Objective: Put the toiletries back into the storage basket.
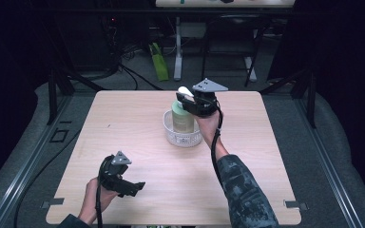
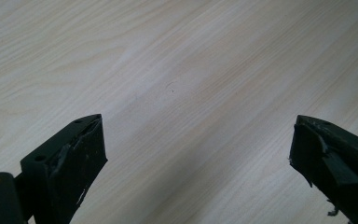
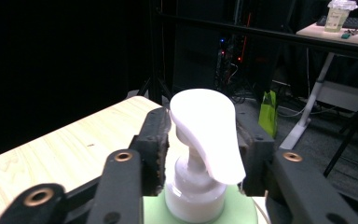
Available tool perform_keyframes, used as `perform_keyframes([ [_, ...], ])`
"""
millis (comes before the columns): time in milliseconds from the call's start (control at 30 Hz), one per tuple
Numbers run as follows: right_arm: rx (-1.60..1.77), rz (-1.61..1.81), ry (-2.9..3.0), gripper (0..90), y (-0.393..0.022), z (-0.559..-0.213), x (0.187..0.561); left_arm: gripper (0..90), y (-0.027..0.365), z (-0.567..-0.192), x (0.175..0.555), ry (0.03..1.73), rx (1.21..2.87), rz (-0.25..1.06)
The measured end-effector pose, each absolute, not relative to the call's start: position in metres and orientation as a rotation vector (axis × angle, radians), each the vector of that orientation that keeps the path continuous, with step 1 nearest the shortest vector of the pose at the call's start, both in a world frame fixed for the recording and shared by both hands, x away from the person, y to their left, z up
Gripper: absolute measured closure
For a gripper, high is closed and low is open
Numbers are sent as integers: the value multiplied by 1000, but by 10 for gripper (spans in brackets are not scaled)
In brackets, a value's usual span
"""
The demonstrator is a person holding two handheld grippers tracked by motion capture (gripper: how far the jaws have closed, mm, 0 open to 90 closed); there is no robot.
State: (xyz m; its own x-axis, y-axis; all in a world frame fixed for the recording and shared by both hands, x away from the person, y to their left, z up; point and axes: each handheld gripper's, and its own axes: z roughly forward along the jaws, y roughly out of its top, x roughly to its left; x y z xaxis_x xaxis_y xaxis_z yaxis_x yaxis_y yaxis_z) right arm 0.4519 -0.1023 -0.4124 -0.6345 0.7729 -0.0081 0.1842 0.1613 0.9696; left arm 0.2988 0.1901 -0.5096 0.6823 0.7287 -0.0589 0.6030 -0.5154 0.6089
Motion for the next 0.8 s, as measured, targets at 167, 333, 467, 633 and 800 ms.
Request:
perform_keyframes([
  [167, 947, 1488, 1948, 416, -105, -407, 448, 31, 189, -510, 299, 1015, 2291, 270],
  [333, 1016, 1450, 1987, 280, -110, -401, 444, 31, 188, -510, 299, 1015, 2291, 268],
  [467, 1053, 1423, 2044, 205, -115, -398, 442, 31, 188, -510, 299, 1015, 2292, 269],
  [633, 1071, 1390, 2087, 156, -120, -395, 438, 31, 188, -510, 299, 1015, 2293, 268],
  [800, 1065, 1357, 2124, 143, -127, -391, 426, 31, 188, -510, 299, 1014, 2294, 267],
])
